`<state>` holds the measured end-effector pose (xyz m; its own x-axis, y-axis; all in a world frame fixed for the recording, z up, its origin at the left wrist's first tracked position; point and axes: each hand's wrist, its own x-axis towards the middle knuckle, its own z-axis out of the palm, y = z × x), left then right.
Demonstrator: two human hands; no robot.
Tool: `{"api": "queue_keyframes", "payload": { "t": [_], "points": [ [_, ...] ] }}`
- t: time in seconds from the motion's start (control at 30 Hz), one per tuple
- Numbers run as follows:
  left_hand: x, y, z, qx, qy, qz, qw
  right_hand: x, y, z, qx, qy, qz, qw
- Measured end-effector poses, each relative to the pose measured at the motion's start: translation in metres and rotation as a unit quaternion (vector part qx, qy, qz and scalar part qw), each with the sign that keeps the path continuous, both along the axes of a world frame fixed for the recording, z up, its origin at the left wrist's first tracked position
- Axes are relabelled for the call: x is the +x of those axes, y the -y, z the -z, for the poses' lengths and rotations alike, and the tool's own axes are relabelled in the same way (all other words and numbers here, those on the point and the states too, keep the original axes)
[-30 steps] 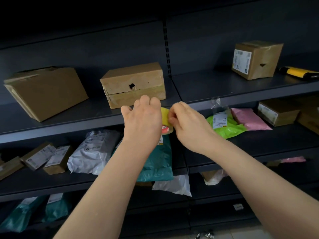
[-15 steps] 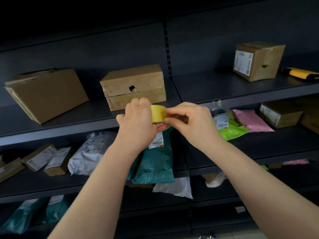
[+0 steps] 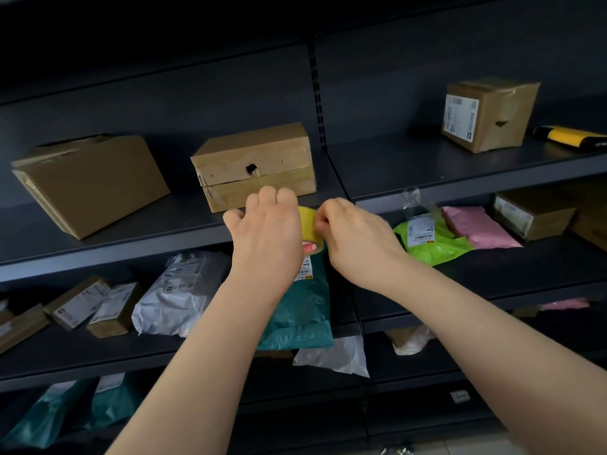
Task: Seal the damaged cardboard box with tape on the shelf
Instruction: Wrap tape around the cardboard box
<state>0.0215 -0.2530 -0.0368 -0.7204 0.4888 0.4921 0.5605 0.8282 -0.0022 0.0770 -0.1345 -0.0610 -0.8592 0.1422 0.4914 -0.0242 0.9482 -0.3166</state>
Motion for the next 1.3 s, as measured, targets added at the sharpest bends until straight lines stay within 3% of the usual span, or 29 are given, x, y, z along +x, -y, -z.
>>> {"api": "queue_keyframes", "payload": {
  "t": [0.13,0.33,0.6,0.73,0.8,1.0,1.3],
  "points": [
    [-0.004,-0.001,0.003,0.012,-0.011,0.012,1.000,0.001,0.004,0.001,-0.096,0.023,-0.019,0.995],
    [-0.010,0.009,-0.007,0.055,-0.008,0.009,0.998,0.004,-0.010,0.008,-0.214,-0.179,-0.076,0.957],
    [-0.008,0.010,-0.007,0.065,0.043,0.026,0.997,0.007,-0.015,0.006,-0.145,-0.208,-0.096,0.963],
    [-0.007,0.010,-0.010,0.067,0.067,0.030,0.995,0.007,-0.013,-0.001,0.072,-0.167,-0.054,0.982],
    [-0.004,0.008,-0.011,0.070,0.059,0.021,0.996,0.006,-0.011,-0.002,0.115,-0.125,-0.061,0.983],
    [0.000,0.001,-0.001,0.026,-0.015,0.010,1.000,0.013,-0.004,0.004,-0.050,-0.015,-0.056,0.997],
    [-0.009,0.004,-0.014,0.072,0.051,0.021,0.996,0.009,-0.021,0.011,-0.212,-0.181,-0.105,0.955]
  ]
}}
